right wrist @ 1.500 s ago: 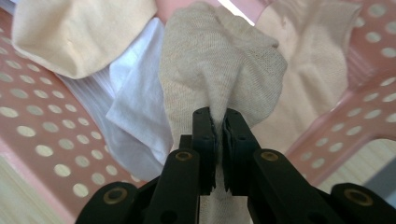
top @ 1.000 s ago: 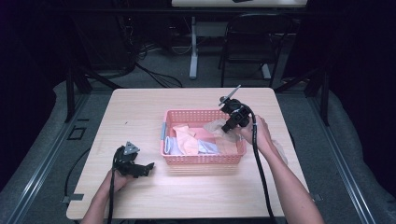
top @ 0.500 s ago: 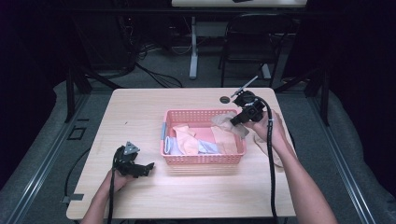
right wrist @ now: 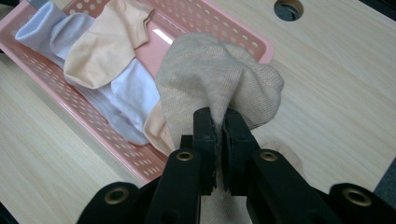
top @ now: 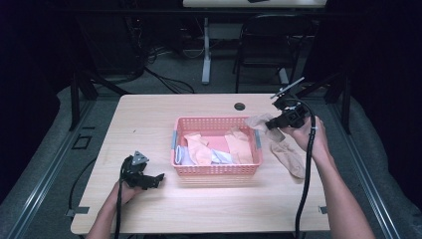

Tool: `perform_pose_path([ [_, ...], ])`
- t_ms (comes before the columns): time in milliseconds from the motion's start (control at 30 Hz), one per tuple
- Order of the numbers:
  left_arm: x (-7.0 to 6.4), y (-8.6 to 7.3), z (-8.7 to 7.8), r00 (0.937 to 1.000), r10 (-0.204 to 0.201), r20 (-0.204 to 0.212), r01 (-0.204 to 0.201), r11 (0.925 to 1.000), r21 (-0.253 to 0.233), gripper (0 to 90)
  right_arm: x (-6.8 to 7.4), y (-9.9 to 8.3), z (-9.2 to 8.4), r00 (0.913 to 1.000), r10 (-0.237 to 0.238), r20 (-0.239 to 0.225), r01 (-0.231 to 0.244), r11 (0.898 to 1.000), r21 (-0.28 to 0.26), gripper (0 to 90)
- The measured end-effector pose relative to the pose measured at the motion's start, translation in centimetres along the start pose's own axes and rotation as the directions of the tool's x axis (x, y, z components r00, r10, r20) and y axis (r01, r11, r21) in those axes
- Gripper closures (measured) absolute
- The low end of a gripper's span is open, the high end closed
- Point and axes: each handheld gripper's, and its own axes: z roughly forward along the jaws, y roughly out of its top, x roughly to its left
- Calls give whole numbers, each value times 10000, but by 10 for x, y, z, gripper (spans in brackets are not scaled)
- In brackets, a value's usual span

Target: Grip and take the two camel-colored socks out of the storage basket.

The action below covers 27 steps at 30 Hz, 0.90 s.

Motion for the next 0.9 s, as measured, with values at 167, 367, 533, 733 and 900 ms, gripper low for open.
perform_pose_path([
  [167,0,0,0,10000,3,0,-3,10000,3,1,-9,-11,-7,9995,299,51,-297,9991,-313,857],
  [367,0,0,0,10000,8,-1,-8,10000,5,1,-24,-28,-8,9971,730,192,-723,9968,-342,857],
  [533,0,0,0,10000,0,-1,0,10000,0,1,-37,-45,-6,9925,1122,492,-1115,9936,-185,857],
  [733,0,0,0,10000,3,0,-3,10000,3,1,-48,-60,-1,9856,1457,863,-1461,9893,-18,856],
  [900,0,0,0,10000,8,-2,-8,10000,4,1,-51,-67,5,9816,1604,1035,-1630,9865,169,856],
])
